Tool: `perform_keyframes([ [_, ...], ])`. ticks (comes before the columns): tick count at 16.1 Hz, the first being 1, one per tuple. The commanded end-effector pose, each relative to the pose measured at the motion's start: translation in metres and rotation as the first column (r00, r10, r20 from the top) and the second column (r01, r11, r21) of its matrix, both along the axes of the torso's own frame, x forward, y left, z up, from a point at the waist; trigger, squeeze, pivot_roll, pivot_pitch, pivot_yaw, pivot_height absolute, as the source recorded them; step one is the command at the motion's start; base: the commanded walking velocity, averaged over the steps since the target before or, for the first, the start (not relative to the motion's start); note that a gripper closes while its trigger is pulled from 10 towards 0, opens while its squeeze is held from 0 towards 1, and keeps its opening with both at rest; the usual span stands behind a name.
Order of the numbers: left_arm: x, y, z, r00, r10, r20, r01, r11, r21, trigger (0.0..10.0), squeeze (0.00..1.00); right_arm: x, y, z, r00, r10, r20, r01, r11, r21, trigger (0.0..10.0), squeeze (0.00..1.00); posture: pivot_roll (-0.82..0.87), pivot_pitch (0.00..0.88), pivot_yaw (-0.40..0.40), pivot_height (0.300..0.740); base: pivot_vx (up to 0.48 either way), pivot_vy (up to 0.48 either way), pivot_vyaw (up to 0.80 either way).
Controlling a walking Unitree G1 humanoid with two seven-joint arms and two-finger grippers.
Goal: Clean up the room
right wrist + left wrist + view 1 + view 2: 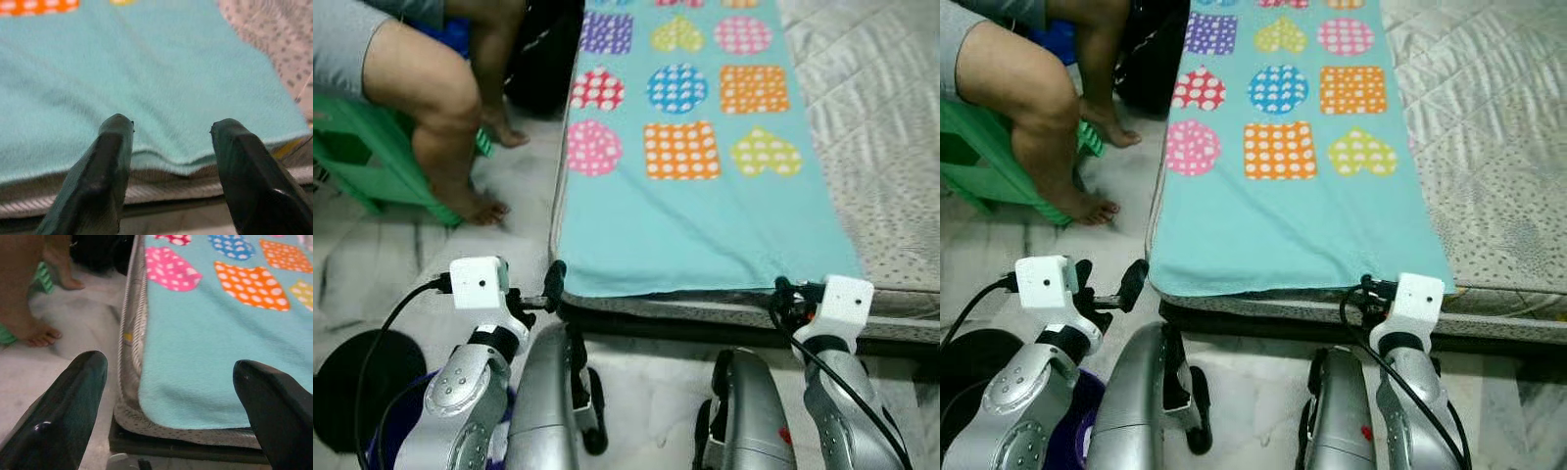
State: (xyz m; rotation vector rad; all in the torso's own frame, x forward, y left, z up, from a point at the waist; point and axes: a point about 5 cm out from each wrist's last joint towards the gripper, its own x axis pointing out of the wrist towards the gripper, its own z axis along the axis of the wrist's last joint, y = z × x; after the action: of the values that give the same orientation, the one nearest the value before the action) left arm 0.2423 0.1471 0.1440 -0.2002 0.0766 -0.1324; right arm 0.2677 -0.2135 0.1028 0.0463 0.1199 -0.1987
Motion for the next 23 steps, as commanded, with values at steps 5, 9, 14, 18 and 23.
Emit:
perform_keyframes([
  [5,0.004,0.016,-0.018,0.994,0.092,-0.066,-0.092,0.996,-0.002,10.0,0.00,0.017,-0.002,0.008,0.999,-0.002,0.045,0.002,1.000,-0.006,10.0,1.00,0.03,0.218,0.054,0.587,0.000,0.000,0.00],
  [9,0.016,0.026,-0.050,0.968,0.135,-0.212,-0.152,0.986,-0.068,10.0,0.00,0.029,0.002,0.031,0.991,0.038,0.128,-0.035,0.999,-0.025,10.0,1.00,-0.01,0.227,0.064,0.587,0.000,0.000,0.00],
  [14,0.036,0.037,-0.071,0.947,0.164,-0.275,-0.192,0.978,-0.078,10.0,0.00,0.005,-0.001,0.028,0.988,0.119,0.095,-0.111,0.990,-0.087,10.0,0.00,-0.08,0.290,0.062,0.587,0.000,0.000,0.00],
  [18,0.042,0.042,-0.081,0.939,0.183,-0.291,-0.210,0.975,-0.067,10.0,0.00,-0.023,-0.010,0.021,0.994,0.106,0.034,-0.102,0.989,-0.109,10.0,0.00,-0.11,0.354,0.054,0.587,0.000,0.000,0.00],
  [23,0.060,0.038,-0.092,0.937,0.134,-0.321,-0.166,0.983,-0.074,9.8,0.00,-0.045,-0.008,0.023,0.994,0.110,-0.005,-0.110,0.986,-0.121,10.0,0.00,-0.16,0.405,0.054,0.587,0.000,0.000,0.00],
])
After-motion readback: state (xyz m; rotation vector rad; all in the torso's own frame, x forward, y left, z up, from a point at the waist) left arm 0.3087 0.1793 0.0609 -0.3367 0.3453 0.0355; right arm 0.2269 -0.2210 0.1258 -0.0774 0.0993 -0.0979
